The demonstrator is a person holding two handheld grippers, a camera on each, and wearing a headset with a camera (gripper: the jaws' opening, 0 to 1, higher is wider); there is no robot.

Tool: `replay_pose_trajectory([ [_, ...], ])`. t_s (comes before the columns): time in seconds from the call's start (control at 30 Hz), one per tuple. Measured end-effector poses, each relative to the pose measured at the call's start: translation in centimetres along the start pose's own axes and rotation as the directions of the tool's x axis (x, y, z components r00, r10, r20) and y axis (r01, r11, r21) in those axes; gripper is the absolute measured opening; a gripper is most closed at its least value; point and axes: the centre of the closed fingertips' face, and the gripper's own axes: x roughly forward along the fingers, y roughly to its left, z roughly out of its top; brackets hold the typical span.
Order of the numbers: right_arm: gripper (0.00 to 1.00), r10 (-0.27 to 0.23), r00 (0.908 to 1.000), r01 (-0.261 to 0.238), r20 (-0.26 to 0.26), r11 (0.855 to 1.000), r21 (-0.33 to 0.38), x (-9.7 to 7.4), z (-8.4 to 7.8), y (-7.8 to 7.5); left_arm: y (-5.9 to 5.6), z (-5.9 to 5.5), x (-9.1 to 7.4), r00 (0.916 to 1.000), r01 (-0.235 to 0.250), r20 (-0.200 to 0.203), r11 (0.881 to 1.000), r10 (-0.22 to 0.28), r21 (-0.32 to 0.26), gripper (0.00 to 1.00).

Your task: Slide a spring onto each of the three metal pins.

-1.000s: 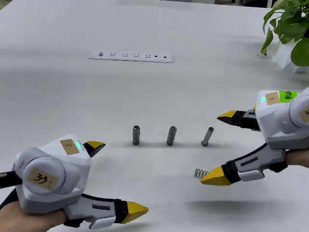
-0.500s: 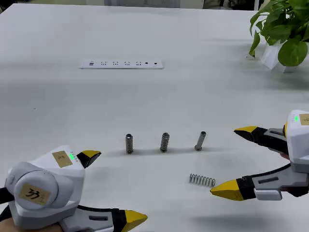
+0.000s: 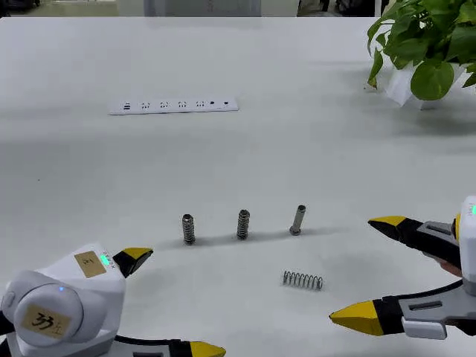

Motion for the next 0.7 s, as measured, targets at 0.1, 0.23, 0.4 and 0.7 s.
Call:
replay_pose_trajectory([
  [0.1, 0.99, -0.008, 0.9999, 0.008, 0.007, 1.000, 0.009, -0.3, -0.1, 0.0, -0.4, 0.2, 0.4, 0.9999, 0.012, -0.002, 1.000, -0.012, 0.012, 1.00],
  [0.23, 0.99, -0.010, 0.9999, 0.010, 0.006, 1.000, 0.011, -0.5, -0.3, 0.3, -1.0, 0.3, 0.9, 0.9994, 0.032, -0.010, 0.999, -0.032, 0.025, 0.97],
  [0.4, 0.99, -0.025, 0.9993, 0.025, 0.026, 0.999, 0.032, -0.4, -0.4, 0.5, -1.7, 0.6, 1.7, 0.9985, 0.054, -0.009, 0.998, -0.053, 0.032, 0.94],
  [0.7, 0.99, -0.056, 0.9968, 0.051, 0.057, 0.995, 0.082, -0.9, -0.8, 0.7, -3.1, 1.6, 3.5, 0.9936, 0.112, -0.027, 0.991, -0.110, 0.076, 0.79],
])
